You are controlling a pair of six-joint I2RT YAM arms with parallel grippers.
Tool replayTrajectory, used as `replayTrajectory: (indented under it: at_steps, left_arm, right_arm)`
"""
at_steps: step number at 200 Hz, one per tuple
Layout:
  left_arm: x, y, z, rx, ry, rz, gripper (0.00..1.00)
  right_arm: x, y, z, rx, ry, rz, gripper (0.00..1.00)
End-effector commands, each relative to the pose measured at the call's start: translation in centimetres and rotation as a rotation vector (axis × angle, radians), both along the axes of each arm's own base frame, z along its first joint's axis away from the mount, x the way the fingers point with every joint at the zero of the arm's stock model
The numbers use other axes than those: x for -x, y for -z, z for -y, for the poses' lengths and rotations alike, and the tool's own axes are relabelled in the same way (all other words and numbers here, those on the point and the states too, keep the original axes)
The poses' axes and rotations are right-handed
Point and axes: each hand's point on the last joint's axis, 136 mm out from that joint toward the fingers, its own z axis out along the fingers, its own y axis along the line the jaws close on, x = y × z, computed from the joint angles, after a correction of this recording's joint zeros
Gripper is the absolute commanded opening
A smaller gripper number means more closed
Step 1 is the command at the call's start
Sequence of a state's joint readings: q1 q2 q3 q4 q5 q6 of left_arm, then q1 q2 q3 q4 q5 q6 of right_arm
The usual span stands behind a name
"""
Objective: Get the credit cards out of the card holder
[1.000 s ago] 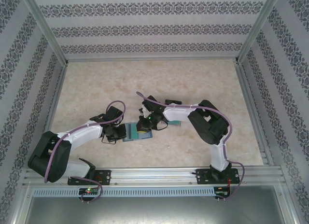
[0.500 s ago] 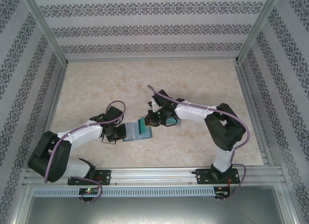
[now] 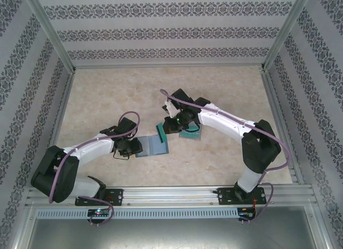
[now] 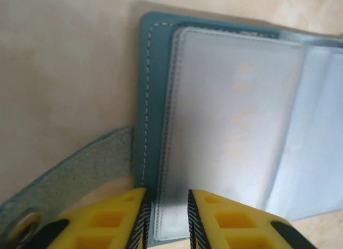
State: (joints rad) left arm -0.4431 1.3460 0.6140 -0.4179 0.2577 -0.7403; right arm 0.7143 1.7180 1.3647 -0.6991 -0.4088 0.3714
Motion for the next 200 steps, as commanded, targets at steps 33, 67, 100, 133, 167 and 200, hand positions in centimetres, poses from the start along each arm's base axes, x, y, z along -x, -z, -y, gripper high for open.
replayTrajectory:
  at_steps: [33,67,100,133,167,200]
  left_arm:
    - [-2.7,-4.9,1.0,0.054,0.021,0.162,0.76]
    - [-3.6,-7.5,0.9,0.064,0.016,0.262,0.95]
    - [-3.9,-8.6,0.5,0.059,0.015,0.318,0.95]
    - [-3.9,-8.5,0.5,0.061,0.015,0.322,0.95]
    - [-3.9,-8.3,0.6,0.058,0.021,0.320,0.96]
    - [-3.8,-8.0,0.6,0.056,0.023,0.307,0.96]
  right_arm:
    - [-0.4,-3.6,5.9,0.325,-0.276,0.283,0.00]
    - [-0.8,-4.3,8.1,0.420,-0.415,0.401,0.00]
    - [-0.9,-3.3,10.4,0.556,-0.551,0.465,0.00]
    - [-1.8,-1.9,12.0,0.691,-0.624,0.494,0.00]
    - [-2.8,-1.2,12.9,0.764,-0.650,0.522,0.00]
    - [-2.8,0.0,12.8,0.763,-0.665,0.508,0.00]
